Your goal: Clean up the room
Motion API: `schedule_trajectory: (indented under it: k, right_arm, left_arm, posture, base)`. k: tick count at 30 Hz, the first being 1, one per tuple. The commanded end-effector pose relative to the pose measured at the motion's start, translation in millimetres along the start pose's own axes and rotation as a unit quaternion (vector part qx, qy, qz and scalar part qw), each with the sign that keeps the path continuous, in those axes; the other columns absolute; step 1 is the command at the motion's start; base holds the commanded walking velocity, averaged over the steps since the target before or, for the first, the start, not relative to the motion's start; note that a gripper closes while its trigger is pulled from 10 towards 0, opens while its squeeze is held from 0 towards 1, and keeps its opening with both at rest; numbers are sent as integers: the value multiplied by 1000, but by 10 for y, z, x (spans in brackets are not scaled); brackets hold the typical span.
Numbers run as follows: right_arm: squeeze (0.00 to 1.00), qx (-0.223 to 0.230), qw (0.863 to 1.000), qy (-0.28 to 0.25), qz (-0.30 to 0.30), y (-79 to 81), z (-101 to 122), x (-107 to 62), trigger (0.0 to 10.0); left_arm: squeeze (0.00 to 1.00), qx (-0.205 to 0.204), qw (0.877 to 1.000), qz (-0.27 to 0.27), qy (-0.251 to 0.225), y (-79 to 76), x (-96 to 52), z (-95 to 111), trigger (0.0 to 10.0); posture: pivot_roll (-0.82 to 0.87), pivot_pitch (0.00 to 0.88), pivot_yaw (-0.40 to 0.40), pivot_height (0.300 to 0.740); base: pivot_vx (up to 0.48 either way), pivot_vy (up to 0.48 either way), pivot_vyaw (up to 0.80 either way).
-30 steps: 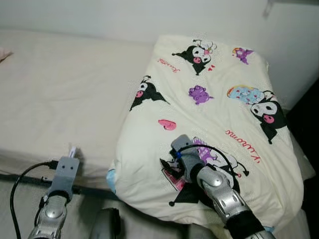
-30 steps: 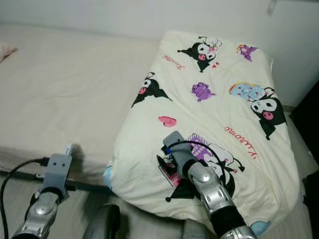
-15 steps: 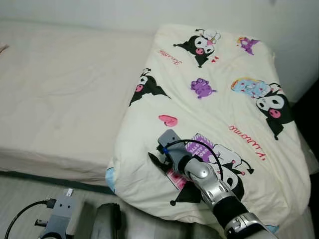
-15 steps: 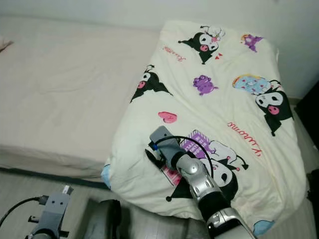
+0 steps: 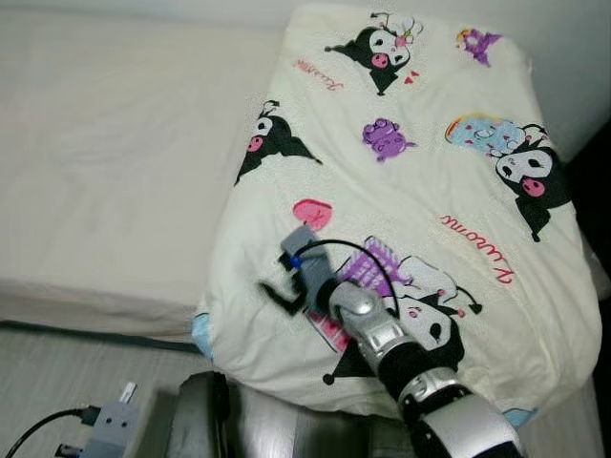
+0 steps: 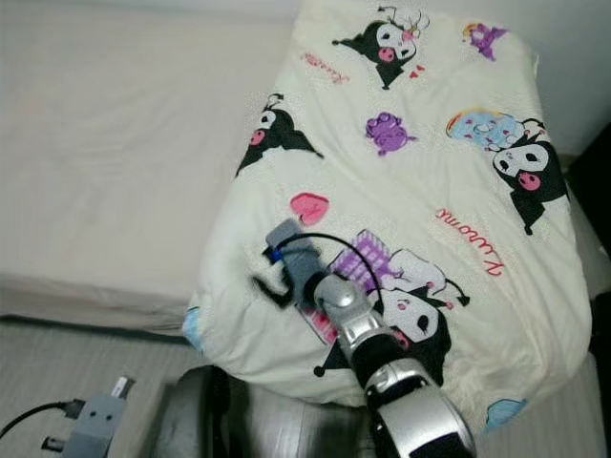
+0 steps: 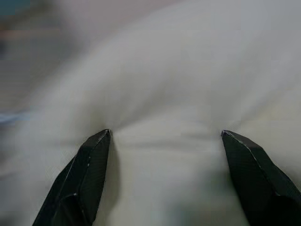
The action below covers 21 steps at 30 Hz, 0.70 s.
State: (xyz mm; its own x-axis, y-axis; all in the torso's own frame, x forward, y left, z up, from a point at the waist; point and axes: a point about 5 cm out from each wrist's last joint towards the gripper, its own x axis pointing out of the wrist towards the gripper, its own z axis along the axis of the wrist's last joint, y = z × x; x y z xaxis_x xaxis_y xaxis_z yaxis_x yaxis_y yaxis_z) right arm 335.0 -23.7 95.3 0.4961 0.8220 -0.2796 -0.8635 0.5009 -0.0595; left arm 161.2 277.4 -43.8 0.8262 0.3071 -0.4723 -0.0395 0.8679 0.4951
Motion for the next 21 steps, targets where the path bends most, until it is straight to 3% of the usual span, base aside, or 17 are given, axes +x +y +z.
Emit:
schedule_trajectory:
  k: [1, 3, 4, 5, 7, 8, 10, 12, 17, 19, 20, 21]
  right_arm:
    - [0, 27, 995, 35, 88, 255, -209, 41, 10000]
    - [0, 17, 980, 66, 189, 483, -352, 21, 10000]
    - [0, 17, 980, 66, 189, 483, -352, 21, 10000]
    - [0, 15, 969, 81, 231, 574, -418, -6, 10000]
    - [0, 15, 969, 81, 231, 574, -418, -6, 10000]
    - [0, -1, 945, 134, 299, 636, -600, -141, 10000]
    - [0, -1, 945, 134, 299, 636, -600, -141, 10000]
    - [0, -25, 936, 171, 305, 536, -694, -284, 10000]
    - [0, -39, 944, 164, 283, 373, -598, -389, 10000]
    - [0, -43, 953, 115, 278, 351, -421, -399, 10000]
    - [0, -43, 953, 115, 278, 351, -421, -399, 10000]
    - [0, -10, 961, 25, 274, 378, -126, -348, 10000]
  left_arm:
    - [0, 12, 1000, -2, 0, 46, -44, -56, 10000]
    - [0, 14, 1000, -3, -1, 48, -45, -55, 10000]
    - [0, 14, 1000, -3, -1, 48, -45, -55, 10000]
    - [0, 14, 1000, -4, -1, 48, -43, -51, 10000]
    - [0, 14, 1000, -4, -1, 48, -43, -51, 10000]
    - [0, 15, 1000, -7, -4, 34, -28, -24, 10000]
    - [0, 15, 1000, -7, -4, 34, -28, -24, 10000]
    - [0, 15, 1000, -11, -6, 6, -5, 9, 10000]
    - [0, 14, 1000, -16, -8, -32, 30, 51, 10000]
    - [0, 13, 1000, -18, -8, -54, 52, 77, 10000]
    - [0, 13, 1000, -18, -8, -54, 52, 77, 10000]
    - [0, 12, 1000, -19, -10, -63, 62, 93, 10000]
  posture:
    - [106, 403, 11, 561]
    - [100, 403, 9, 561]
    - [100, 403, 9, 561]
    - [100, 403, 9, 561]
    - [100, 403, 9, 561]
    - [83, 391, 9, 561]
    - [83, 391, 9, 561]
    - [71, 382, 8, 561]
    - [49, 361, 6, 561]
    - [48, 357, 6, 561]
    - [48, 357, 6, 561]
    - [50, 356, 8, 561]
  base:
    - [0, 0, 0]
    - [0, 0, 0]
    - [0, 0, 0]
    - [0, 0, 0]
    - [0, 0, 0]
    - [0, 0, 0]
    - [0, 0, 0]
    - [0, 0, 0]
    - [0, 0, 0]
    - [0, 0, 0]
    - [0, 0, 0]
    - [0, 0, 0]
